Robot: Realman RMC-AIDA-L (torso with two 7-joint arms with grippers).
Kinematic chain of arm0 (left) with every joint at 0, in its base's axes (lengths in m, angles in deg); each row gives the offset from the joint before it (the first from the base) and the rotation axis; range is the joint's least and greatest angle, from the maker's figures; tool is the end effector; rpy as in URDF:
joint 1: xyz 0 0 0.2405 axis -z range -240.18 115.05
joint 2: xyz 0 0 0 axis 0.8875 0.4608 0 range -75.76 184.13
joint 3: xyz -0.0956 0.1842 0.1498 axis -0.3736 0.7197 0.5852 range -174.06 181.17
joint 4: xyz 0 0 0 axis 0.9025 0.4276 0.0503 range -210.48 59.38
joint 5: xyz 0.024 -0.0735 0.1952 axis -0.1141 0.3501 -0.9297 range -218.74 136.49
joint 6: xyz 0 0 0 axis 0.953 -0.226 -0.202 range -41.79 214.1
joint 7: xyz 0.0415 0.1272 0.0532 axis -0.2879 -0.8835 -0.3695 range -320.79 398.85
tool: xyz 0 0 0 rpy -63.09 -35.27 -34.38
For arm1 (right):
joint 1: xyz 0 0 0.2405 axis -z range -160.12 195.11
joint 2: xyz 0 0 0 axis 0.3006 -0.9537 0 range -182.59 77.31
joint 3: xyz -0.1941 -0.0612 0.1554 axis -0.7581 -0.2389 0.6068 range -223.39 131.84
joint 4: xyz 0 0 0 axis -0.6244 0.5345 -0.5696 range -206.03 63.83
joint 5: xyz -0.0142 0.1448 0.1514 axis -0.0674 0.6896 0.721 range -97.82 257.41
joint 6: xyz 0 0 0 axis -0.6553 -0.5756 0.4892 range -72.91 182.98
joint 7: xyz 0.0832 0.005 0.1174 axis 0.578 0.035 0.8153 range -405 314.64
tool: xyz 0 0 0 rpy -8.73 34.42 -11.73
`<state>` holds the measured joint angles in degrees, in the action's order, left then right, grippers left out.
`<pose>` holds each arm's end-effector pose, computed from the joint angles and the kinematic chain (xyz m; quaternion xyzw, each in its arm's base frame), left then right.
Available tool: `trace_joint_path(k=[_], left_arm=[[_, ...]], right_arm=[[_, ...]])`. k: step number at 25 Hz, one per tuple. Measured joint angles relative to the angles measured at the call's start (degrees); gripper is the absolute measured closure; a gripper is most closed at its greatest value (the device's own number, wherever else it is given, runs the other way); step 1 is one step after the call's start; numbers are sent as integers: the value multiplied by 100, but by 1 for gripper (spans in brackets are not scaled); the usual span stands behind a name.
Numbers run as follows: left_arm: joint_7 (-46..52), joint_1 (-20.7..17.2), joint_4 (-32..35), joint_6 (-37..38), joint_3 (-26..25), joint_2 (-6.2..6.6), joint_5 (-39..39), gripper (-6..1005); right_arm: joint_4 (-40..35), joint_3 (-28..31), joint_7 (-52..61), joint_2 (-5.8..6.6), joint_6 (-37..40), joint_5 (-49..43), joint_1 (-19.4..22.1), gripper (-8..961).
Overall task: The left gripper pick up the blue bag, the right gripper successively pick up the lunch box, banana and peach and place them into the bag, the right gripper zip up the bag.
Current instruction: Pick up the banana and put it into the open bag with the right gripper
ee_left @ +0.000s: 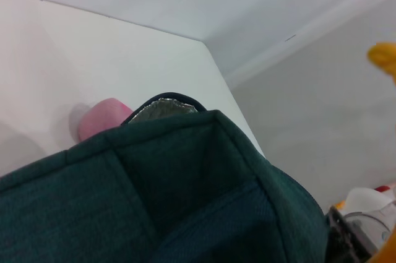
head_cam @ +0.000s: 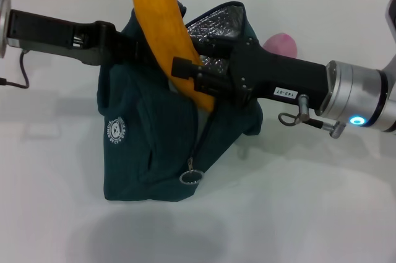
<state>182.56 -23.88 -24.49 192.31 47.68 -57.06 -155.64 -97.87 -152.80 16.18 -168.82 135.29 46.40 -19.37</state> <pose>-0.1928 0.3558 0.0755 0.8338 0.5187 0.1817 0.0525 0.1400 0.3290 -0.0638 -0.8819 0.1149 0.4556 0.0399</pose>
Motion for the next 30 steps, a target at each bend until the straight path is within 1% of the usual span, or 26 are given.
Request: trace_joint_path(k=[7,17,30], left_arm=[[-25,14,0,1,0,-14,-1,963],[-36,-1,0,13,-6,-13,-1,964],[-32,-3,0,25,-2,-15,-1,964]], right_arm=[[-11,-37,-150,0,-35,91,-52,529],[276,-127,-151,0,-39,97,26,530],[304,-86,-369,0,-100,98,65,530]])
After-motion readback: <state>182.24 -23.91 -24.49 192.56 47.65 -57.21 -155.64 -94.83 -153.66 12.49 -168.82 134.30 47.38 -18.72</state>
